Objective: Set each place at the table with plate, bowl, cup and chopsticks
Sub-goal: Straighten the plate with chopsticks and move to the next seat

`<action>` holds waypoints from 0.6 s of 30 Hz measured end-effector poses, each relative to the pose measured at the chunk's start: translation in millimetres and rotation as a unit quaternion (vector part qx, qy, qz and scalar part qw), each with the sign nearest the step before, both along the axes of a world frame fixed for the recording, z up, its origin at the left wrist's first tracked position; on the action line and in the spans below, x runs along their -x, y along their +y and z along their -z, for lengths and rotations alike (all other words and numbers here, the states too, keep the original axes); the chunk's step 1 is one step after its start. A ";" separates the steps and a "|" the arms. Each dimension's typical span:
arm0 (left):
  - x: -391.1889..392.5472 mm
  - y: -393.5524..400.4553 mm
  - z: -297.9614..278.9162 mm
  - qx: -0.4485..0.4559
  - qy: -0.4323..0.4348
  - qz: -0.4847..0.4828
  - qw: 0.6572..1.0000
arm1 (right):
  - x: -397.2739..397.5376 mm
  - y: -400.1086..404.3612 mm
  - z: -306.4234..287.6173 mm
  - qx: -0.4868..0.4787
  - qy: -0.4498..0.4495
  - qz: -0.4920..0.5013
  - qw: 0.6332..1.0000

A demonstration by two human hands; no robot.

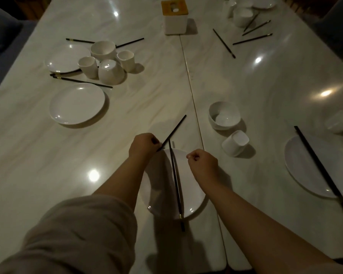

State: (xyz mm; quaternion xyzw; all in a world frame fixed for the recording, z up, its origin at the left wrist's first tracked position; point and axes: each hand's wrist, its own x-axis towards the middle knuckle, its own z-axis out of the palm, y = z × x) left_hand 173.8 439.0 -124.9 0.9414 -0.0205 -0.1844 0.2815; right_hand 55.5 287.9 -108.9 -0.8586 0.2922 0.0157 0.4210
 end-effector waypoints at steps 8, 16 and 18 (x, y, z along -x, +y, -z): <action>-15.2 -14.8 -4.8 -0.047 0.007 0.012 0.999 | -28.4 -4.5 7.0 -0.021 0.002 -0.009 1.000; -10.8 5.3 -22.8 0.071 -0.071 -0.111 0.989 | -39.8 19.9 0.3 -0.059 -0.024 -0.028 0.998; -2.7 10.5 -32.3 0.111 -0.087 -0.128 0.982 | -37.6 29.4 -3.4 -0.082 -0.031 -0.034 0.996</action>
